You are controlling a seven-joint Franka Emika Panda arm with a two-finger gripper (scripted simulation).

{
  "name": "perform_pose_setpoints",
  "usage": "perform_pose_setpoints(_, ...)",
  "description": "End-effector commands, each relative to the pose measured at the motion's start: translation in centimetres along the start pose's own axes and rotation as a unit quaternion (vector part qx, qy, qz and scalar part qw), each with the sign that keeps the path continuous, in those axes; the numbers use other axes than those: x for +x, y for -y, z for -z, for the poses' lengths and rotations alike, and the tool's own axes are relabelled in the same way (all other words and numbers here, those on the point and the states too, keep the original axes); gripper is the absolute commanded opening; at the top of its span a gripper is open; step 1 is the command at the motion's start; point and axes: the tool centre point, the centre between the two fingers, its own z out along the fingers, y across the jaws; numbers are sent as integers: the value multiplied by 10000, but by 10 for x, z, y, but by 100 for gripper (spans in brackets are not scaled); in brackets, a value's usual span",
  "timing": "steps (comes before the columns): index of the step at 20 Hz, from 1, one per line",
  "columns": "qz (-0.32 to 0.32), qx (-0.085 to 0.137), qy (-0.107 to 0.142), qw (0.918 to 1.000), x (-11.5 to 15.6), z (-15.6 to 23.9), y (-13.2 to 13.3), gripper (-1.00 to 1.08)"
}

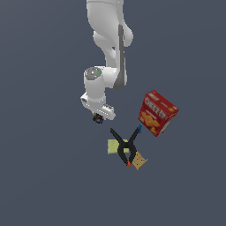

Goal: Pick up a designated object from a clutter of objects.

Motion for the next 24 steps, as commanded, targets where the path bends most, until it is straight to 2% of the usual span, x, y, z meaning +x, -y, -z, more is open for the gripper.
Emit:
perform_pose_setpoints(1, 1, 2, -7, 10000, -3, 13, 12, -100)
perform_pose_setpoints(8, -2, -12, -13, 10000, -14, 62, 58, -100)
perform_pose_setpoints(24, 1, -15, -12, 10000, -44, 200, 190, -100)
